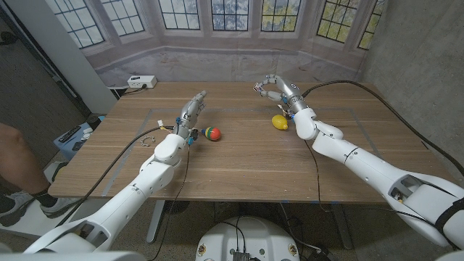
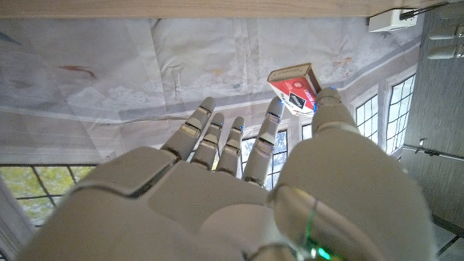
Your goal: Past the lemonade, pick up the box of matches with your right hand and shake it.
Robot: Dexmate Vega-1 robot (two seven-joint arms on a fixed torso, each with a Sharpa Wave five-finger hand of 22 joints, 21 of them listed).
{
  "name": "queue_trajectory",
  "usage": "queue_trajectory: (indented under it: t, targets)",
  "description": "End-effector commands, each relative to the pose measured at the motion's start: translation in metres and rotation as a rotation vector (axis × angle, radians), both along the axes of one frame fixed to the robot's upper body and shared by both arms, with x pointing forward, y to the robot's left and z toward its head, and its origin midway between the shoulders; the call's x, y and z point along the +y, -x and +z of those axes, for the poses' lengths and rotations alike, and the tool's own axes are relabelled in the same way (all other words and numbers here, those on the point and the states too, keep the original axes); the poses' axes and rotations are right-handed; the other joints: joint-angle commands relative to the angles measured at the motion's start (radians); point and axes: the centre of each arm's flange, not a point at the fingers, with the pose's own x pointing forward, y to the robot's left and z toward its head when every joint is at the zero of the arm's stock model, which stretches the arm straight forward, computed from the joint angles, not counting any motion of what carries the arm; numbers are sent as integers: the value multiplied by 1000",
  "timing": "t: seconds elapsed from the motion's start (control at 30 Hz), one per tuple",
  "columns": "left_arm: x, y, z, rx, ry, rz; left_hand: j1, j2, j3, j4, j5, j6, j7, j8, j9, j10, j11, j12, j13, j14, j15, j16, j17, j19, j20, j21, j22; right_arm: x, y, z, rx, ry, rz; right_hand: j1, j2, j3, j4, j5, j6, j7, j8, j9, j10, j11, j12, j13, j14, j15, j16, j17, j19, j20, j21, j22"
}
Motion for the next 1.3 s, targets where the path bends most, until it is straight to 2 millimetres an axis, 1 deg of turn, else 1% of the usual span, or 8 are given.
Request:
queue_trajectory:
  t: [0.03,0.33,0.7,1.0,1.3]
  targets:
    - [4,1,-2,1,5,4,11,-4,4,-2,4,8,1,2,4,8,5,-3,1,5,1,1,4,-2,8,-4,1,17,19,-11,-18,84,38,1,10,-1,0,-1,3,-2,-4,2,6,2,0,5,4,-35,4,0,-4,3,2,6]
    - [3,1,-2,2,5,-5,12,-5,4,-3,5,10,2,2,4,9,5,-4,1,5,1,1,4,-3,9,-4,1,30,40,-18,-67,149,49,1,9,-2,0,-1,4,-3,-5,3,7,3,0,5,4,-34,4,0,-5,5,2,6]
    - [2,5,-7,2,12,3,13,-5,3,-4,5,10,2,1,4,9,6,-4,2,5,1,0,4,-1,8,-3,2,41,57,-29,-83,228,80,-1,9,-4,0,-2,6,-5,-6,3,7,2,-1,5,6,-34,4,0,-5,5,2,6]
    - [0,9,-11,4,17,6,13,-5,3,-4,4,12,2,1,4,8,6,-5,2,5,1,0,4,-1,9,-3,2,44,74,-42,-83,278,103,-3,9,-6,1,-3,6,-5,-7,3,11,2,0,5,11,-35,6,1,-5,7,3,6]
    - [-8,10,-10,4,11,-2,13,-5,2,-4,4,13,3,1,4,8,6,-5,2,4,1,0,4,-1,10,-3,2,45,90,-58,-78,336,123,-5,8,-7,1,-3,6,-5,-8,3,10,1,0,5,11,-36,6,1,-5,7,3,6]
